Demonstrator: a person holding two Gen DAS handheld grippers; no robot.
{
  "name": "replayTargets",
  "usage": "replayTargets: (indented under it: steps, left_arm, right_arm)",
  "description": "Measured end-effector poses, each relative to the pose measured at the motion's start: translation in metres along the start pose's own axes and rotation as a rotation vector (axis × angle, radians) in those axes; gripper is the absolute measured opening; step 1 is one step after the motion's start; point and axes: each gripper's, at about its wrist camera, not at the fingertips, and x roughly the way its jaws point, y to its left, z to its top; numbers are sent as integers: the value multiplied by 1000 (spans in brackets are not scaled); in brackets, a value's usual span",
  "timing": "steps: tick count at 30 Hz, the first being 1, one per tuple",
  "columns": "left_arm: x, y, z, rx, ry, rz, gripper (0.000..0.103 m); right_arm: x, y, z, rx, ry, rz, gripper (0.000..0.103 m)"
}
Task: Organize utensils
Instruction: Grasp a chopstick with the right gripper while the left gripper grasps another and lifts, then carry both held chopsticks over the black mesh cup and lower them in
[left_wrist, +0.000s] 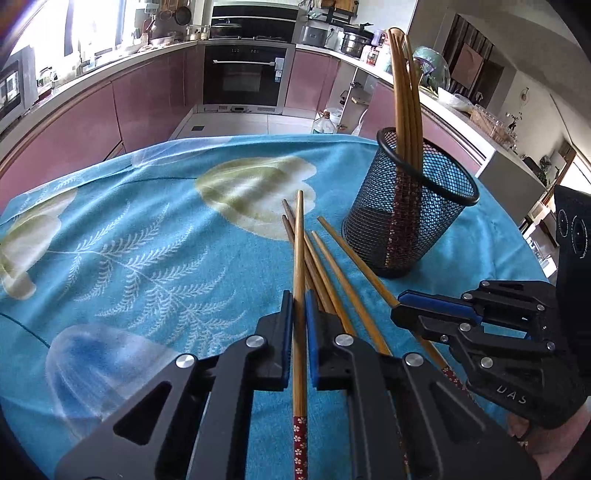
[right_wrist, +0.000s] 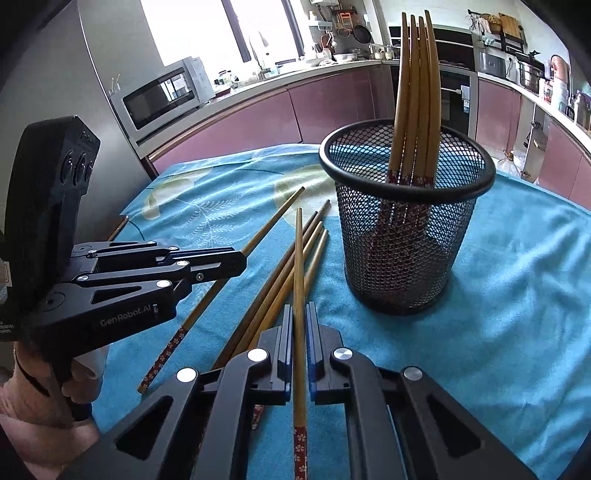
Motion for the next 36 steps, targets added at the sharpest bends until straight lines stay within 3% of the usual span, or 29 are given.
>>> replayTargets:
  steps: [11, 19, 27, 36]
  left_arm:
    - [-55, 2, 6, -24, -89, -104, 8]
    - [-97, 1, 14, -33, -173, -197, 8]
    - [-131, -5, 33, -31, -269, -244, 8]
    - [-140, -22, 68, -3, -333, -258, 8]
  right_arm:
    - [-43, -6, 5, 16, -95, 79, 6]
    - [-75, -11, 12, 25, -191, 85, 6]
    - [-101, -17, 23, 13, -281, 85, 6]
    - [-125, -19, 48, -31, -360, 63, 6]
